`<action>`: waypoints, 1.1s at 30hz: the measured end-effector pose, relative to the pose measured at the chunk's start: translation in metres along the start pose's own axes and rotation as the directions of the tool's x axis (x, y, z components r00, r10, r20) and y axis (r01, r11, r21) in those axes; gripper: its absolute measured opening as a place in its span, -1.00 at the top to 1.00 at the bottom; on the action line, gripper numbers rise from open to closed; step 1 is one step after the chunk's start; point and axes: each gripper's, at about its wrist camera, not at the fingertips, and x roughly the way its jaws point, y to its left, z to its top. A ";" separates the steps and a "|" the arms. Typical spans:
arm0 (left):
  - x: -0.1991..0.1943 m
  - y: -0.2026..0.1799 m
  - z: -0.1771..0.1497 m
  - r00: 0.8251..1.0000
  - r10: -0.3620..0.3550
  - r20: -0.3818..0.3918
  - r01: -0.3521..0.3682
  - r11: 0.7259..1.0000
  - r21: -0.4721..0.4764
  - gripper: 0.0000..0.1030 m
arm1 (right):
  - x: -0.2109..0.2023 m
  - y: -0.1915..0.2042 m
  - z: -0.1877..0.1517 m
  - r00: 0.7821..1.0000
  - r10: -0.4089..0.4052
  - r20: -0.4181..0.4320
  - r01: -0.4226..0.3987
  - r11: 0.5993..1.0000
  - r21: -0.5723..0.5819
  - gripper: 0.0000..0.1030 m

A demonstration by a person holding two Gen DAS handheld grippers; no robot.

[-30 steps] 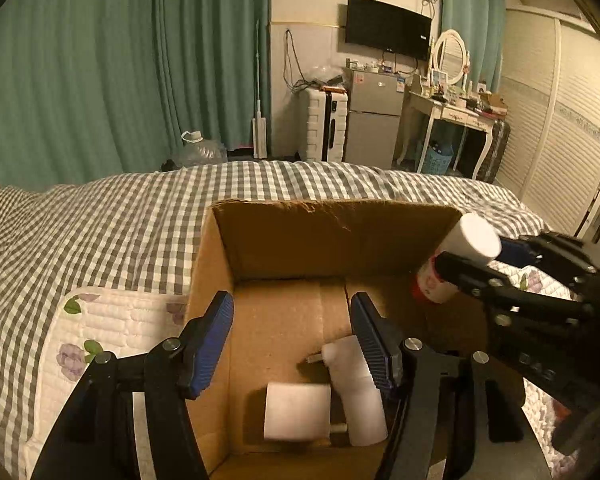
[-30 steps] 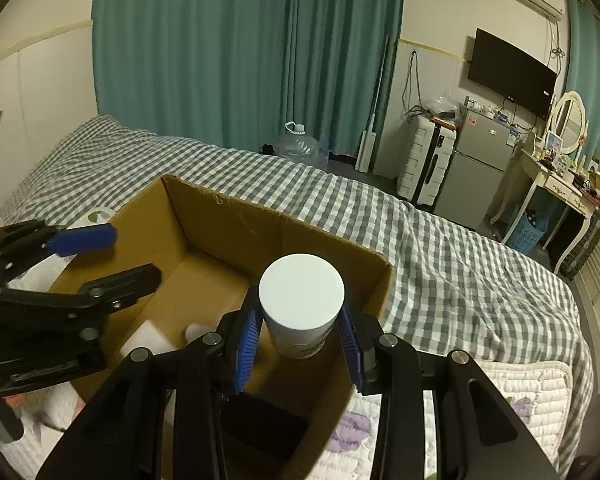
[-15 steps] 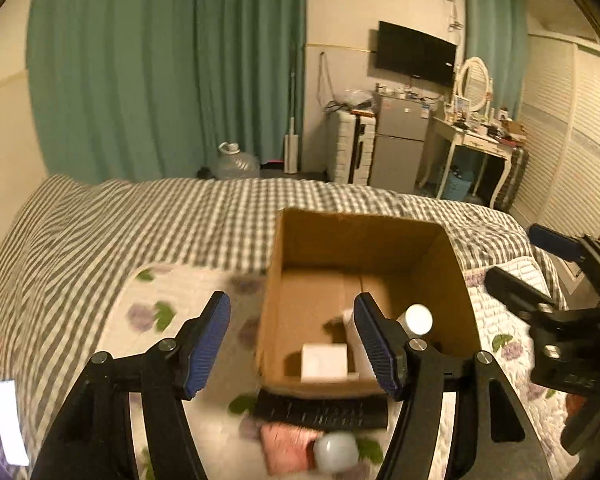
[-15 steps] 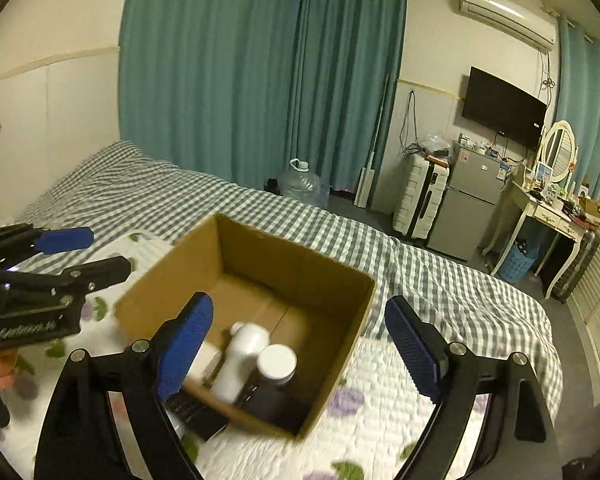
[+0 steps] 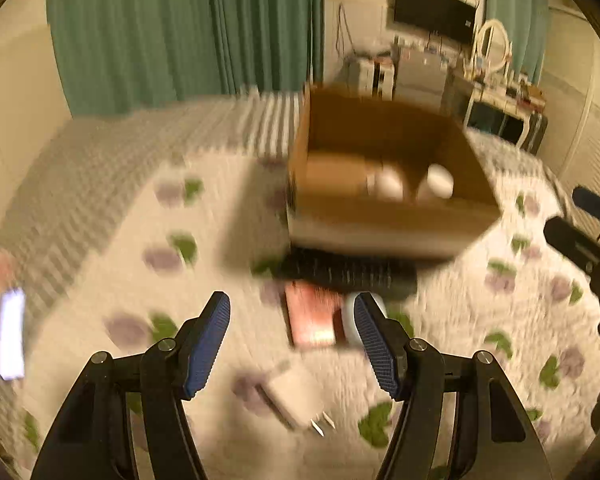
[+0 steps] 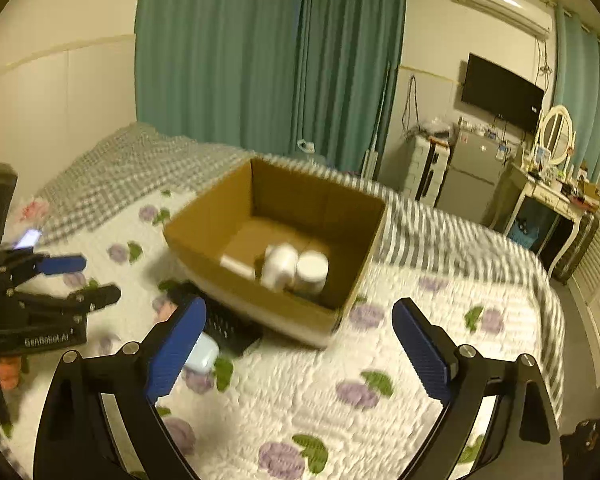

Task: Organize rigid objects
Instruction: 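Grasp the white charger with the left gripper, then grasp the light blue earbud case with the right gripper while the left holds the charger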

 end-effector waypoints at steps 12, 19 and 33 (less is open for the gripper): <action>0.082 -0.007 -0.060 0.959 0.086 -0.268 -0.078 0.996 0.042 -0.33 | 0.054 0.008 -0.051 0.988 0.044 -0.148 -0.047 0.999 -0.018 -0.84; 0.072 -0.011 -0.068 0.971 0.059 -0.234 -0.050 0.998 0.041 -0.20 | 0.051 0.014 -0.057 0.985 0.066 -0.159 -0.069 0.998 -0.015 -0.84; 0.026 0.024 0.010 0.999 0.036 -0.026 -0.035 0.999 0.034 -0.20 | 0.094 0.072 -0.052 0.963 0.131 -0.233 -0.145 0.988 -0.044 -0.79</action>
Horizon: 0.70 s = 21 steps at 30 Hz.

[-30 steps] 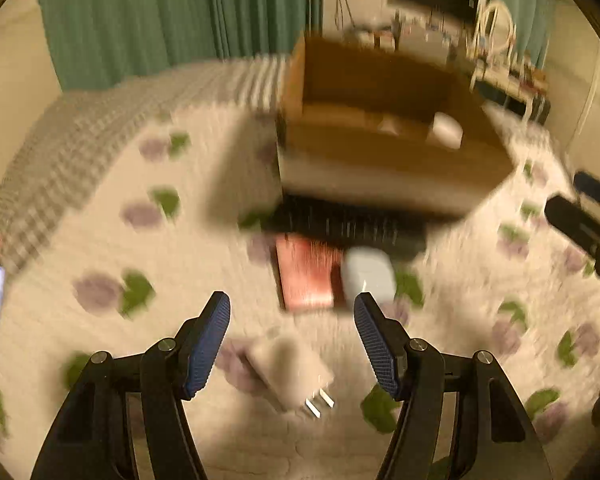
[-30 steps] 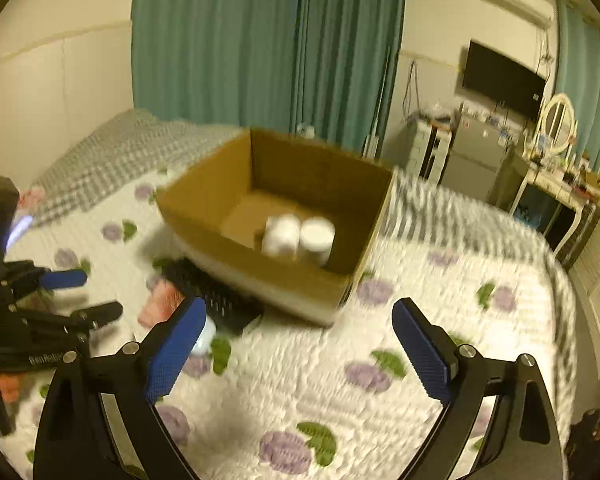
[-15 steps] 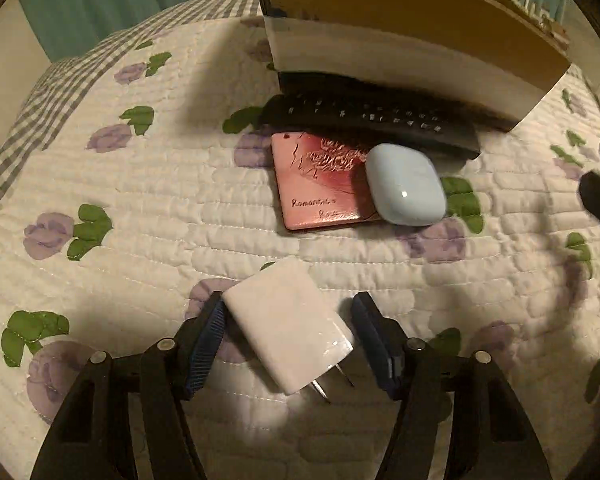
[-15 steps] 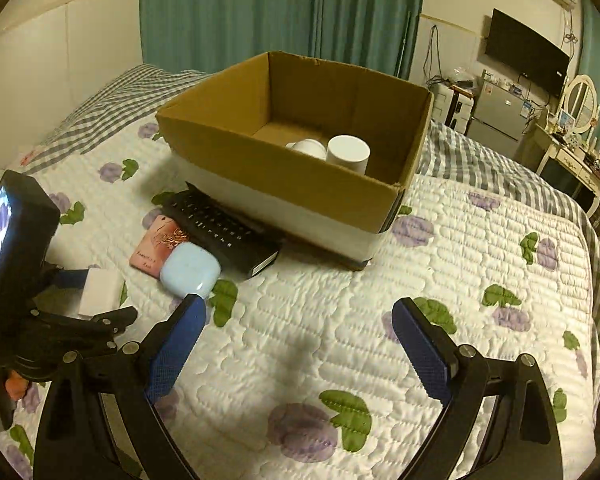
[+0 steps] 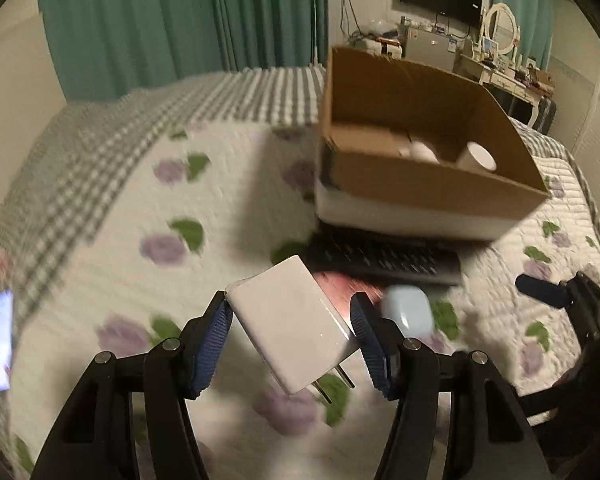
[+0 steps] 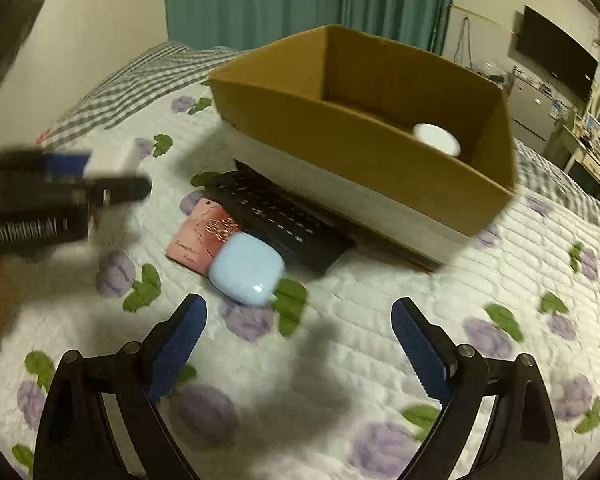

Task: Organize rigid objects
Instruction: 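Grasp the light blue earbud case with the right gripper while the left holds the charger, then carry the charger and earbud case into the box and release both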

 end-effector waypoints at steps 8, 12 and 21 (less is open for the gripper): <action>0.023 0.017 -0.010 0.999 -0.015 -0.051 0.013 0.999 -0.037 -0.20 | 0.049 0.021 0.012 0.995 0.065 -0.073 -0.061 0.996 0.060 -0.21; 0.019 0.015 -0.012 0.998 -0.036 -0.045 0.034 0.999 -0.040 -0.20 | 0.062 0.021 0.013 0.994 0.076 -0.084 -0.069 0.994 0.081 -0.13; 0.014 0.008 -0.020 0.998 -0.050 -0.039 0.048 0.998 -0.036 -0.21 | 0.051 0.021 0.008 0.991 0.099 -0.089 -0.091 0.992 0.084 -0.07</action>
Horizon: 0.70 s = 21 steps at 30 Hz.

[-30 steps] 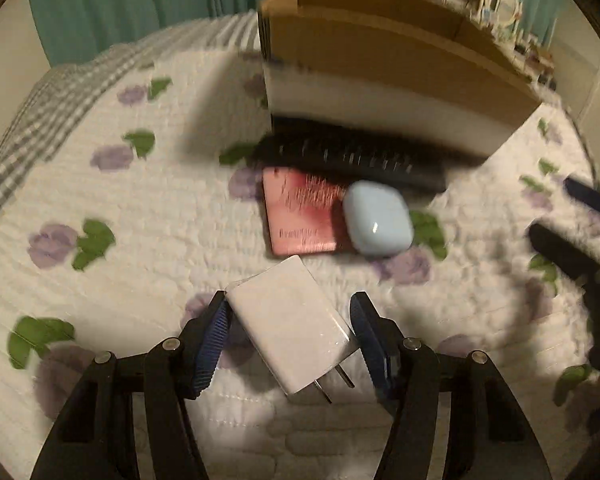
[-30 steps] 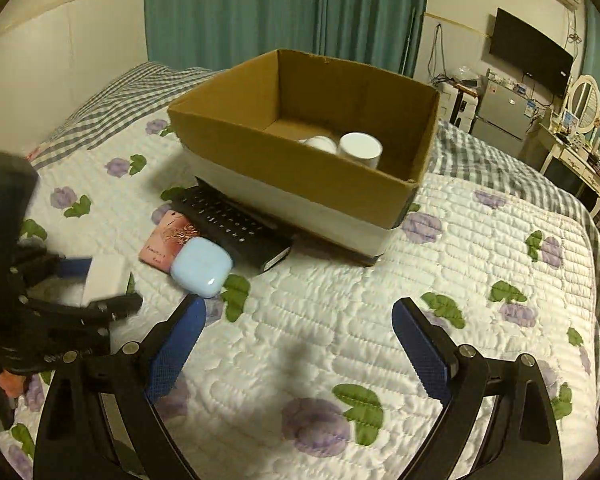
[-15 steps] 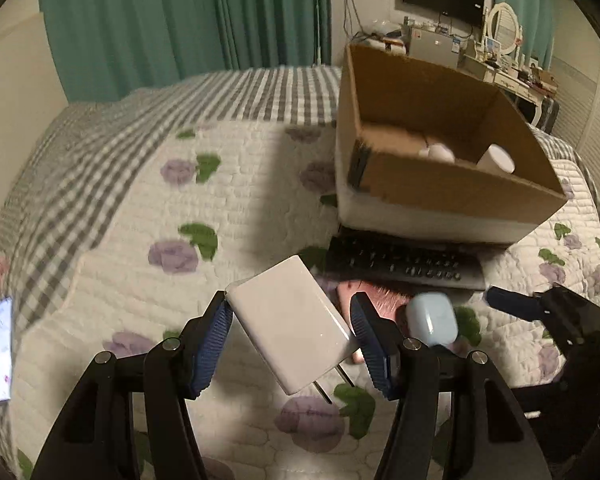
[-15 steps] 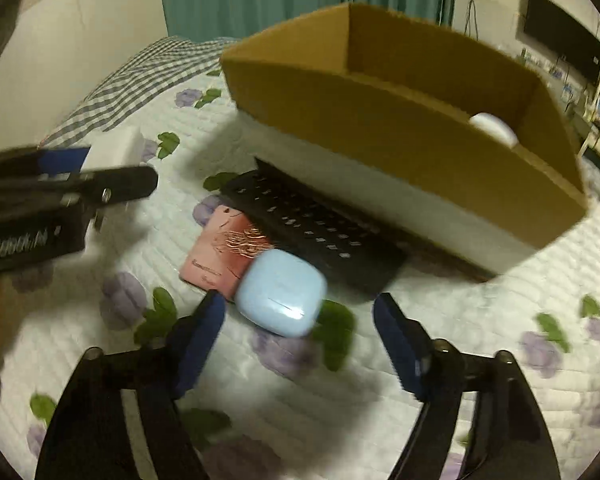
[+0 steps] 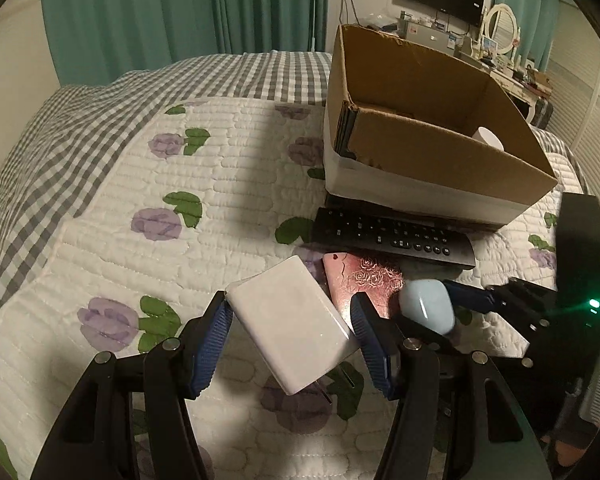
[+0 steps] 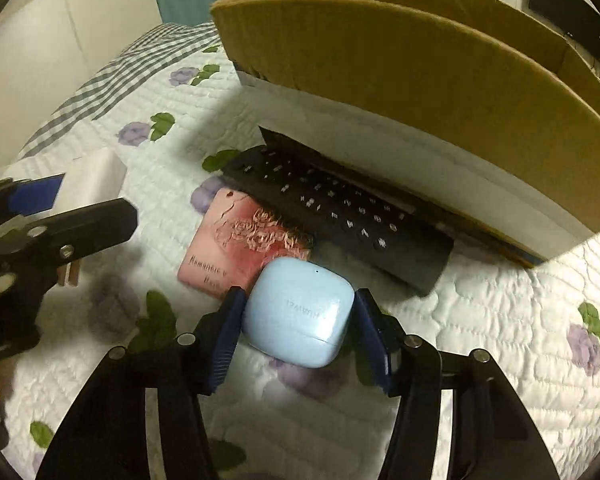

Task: Organize rigid objects
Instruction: 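Carry the charger and earbud case into the box and release both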

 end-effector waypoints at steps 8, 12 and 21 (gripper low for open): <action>-0.009 0.001 -0.003 1.000 0.006 0.016 -0.006 1.000 -0.029 -0.21 | -0.054 -0.002 -0.004 0.996 -0.020 0.088 0.024 0.999 -0.043 -0.07; -0.022 -0.004 0.004 0.999 -0.015 0.033 0.016 0.999 -0.032 -0.21 | -0.089 -0.010 0.010 0.987 -0.042 0.153 0.052 0.997 -0.061 -0.07; -0.074 -0.028 0.071 0.980 -0.116 0.161 0.115 0.993 0.016 -0.21 | -0.169 -0.045 0.067 0.940 -0.104 0.323 0.134 0.988 -0.071 -0.07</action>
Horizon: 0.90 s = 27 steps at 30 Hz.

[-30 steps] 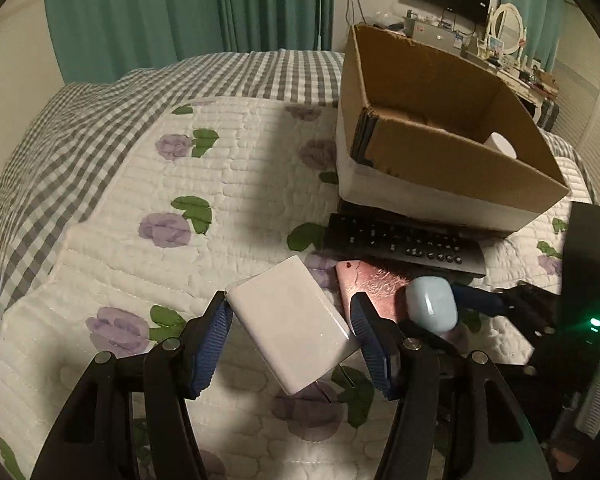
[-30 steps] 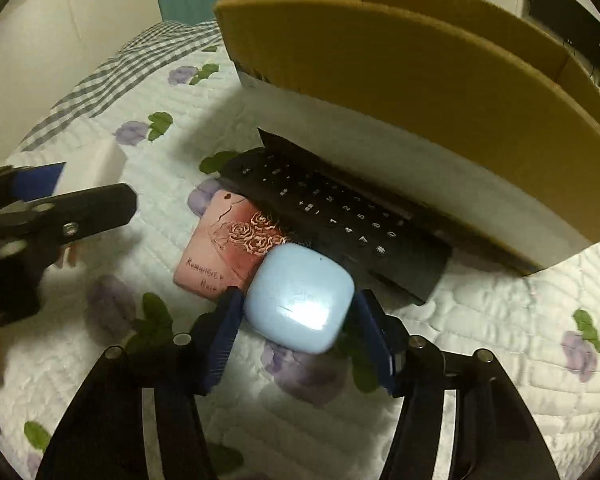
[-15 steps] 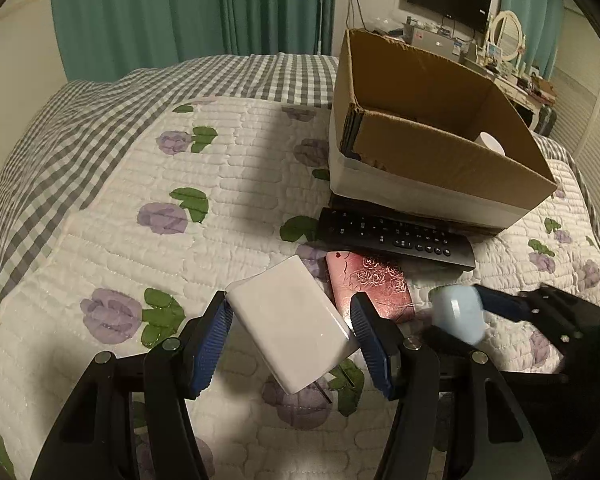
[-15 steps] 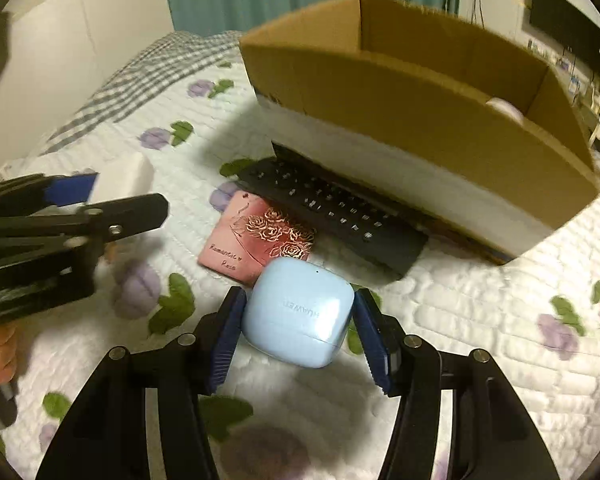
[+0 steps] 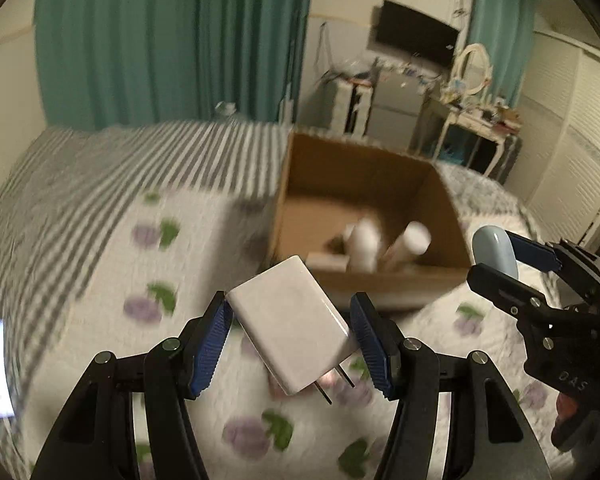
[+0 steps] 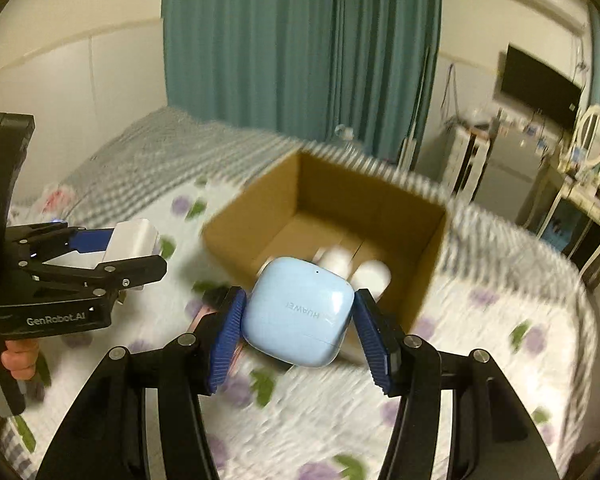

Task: Organize rigid objects
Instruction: 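Carry the charger and earbud case into the box and release both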

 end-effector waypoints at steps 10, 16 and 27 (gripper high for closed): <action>0.073 -0.040 0.093 0.999 -0.051 0.006 0.050 0.993 0.106 -0.21 | 0.030 -0.056 0.058 0.996 -0.062 0.070 0.060 0.998 0.025 -0.07; 0.133 -0.051 0.087 0.999 -0.041 -0.035 0.046 0.987 0.155 -0.21 | 0.079 -0.077 0.049 0.997 -0.066 0.038 0.065 0.997 0.036 -0.07; 0.153 -0.050 0.079 1.000 -0.005 -0.024 0.010 0.978 0.209 -0.26 | 0.125 -0.095 0.036 0.996 -0.077 -0.048 0.079 0.996 0.038 -0.07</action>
